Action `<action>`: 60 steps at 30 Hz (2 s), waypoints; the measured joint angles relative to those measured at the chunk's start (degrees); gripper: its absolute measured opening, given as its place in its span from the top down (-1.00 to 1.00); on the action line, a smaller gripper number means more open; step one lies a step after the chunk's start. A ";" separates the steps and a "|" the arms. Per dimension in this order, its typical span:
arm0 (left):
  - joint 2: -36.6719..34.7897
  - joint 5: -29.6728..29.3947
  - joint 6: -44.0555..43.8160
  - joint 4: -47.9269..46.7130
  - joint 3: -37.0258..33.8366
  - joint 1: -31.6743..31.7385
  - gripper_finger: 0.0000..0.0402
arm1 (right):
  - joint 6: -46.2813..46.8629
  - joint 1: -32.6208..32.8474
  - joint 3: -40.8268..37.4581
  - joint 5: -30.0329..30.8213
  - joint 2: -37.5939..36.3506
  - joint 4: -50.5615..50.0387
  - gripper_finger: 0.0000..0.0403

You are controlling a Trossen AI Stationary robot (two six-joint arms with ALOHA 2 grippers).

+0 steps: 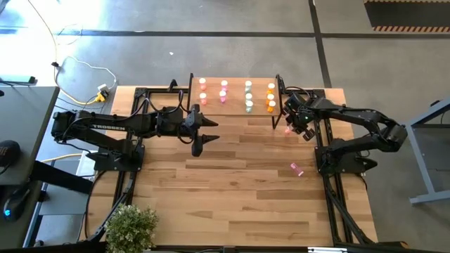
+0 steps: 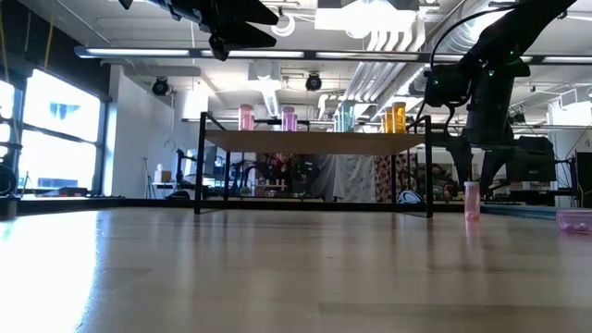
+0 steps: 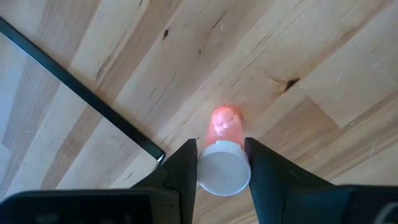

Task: Pick and place medicine bottles onto shelf by color
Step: Put the pink pill bottle aligned with the other pink pill bottles on the shelf

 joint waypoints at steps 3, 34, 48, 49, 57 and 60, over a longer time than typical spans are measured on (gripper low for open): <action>0.00 0.02 0.00 0.00 0.00 0.00 -0.14 | -0.27 0.00 0.00 -0.29 0.00 0.00 0.49; 0.00 1.98 4.97 -1.73 0.00 -0.04 -0.14 | -12.48 4.82 5.32 2.14 -23.37 -11.80 0.47; 0.00 4.78 -0.11 -2.14 0.00 -3.87 -0.14 | -19.72 16.68 15.43 -10.26 -24.46 -22.85 0.47; 0.00 4.79 -1.13 -2.13 0.00 -4.45 -0.14 | -19.22 18.39 15.50 -10.48 -24.39 -21.24 0.47; 1.34 4.65 -10.14 -1.85 0.00 -8.66 -0.14 | -20.20 30.48 15.06 -6.87 -19.60 -2.86 0.47; 3.10 4.52 -13.71 -1.20 -0.02 -9.65 -0.14 | -23.33 33.38 15.06 -6.91 -15.91 4.60 0.47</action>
